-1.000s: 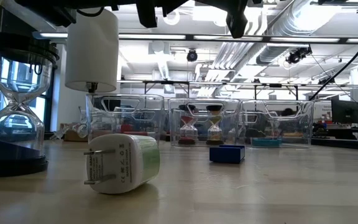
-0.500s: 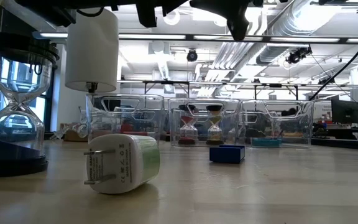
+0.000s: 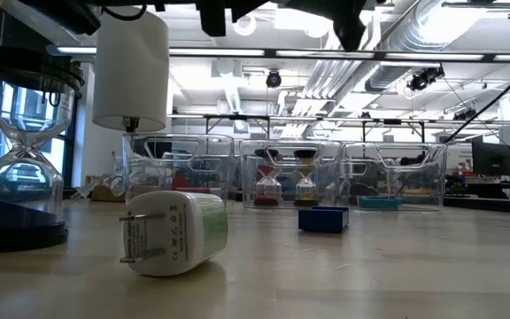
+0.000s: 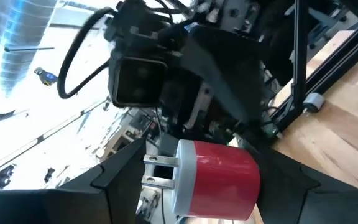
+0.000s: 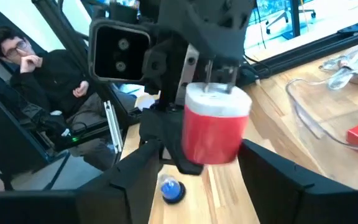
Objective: Pick & Place Office items
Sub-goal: Put the pink charger adapter into the left transparent bin
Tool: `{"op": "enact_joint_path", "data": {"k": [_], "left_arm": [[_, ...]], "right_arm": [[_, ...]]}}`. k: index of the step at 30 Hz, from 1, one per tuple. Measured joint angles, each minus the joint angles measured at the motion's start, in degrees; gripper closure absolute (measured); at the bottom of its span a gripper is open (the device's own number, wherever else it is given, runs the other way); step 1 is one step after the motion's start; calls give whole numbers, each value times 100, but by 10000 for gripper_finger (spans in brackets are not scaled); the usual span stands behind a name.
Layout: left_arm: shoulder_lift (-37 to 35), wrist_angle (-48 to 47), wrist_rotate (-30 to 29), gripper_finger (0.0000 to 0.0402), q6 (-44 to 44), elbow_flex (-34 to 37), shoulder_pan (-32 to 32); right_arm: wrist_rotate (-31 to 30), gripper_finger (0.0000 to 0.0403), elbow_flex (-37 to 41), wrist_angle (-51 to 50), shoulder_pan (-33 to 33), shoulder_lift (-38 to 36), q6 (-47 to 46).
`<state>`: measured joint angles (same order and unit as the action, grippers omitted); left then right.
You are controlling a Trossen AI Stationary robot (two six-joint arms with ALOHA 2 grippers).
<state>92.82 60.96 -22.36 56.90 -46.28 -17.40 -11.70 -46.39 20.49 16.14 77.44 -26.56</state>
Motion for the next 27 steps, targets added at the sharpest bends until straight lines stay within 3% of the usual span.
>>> {"op": "enact_joint_path", "data": {"k": [4,7,13,17,27], "left_arm": [[0,87,-113,164,2,0,-61],[0,276,-690,164,-99,0,-106],[-4,1128,-3075,163,-236,0,-98],[-7,1520,-4379,163,229,0,-17],[-13,1489,-5621,163,520,2,72]], "right_arm": [[-32,212,-2,-727,0,-499,-77],[-63,225,-4,-1179,3,-800,-280],[-509,251,-4,-1558,275,-976,-352],[-679,267,-4,-1626,392,-967,-322],[-636,288,-4,-1697,391,-963,-322]]}}
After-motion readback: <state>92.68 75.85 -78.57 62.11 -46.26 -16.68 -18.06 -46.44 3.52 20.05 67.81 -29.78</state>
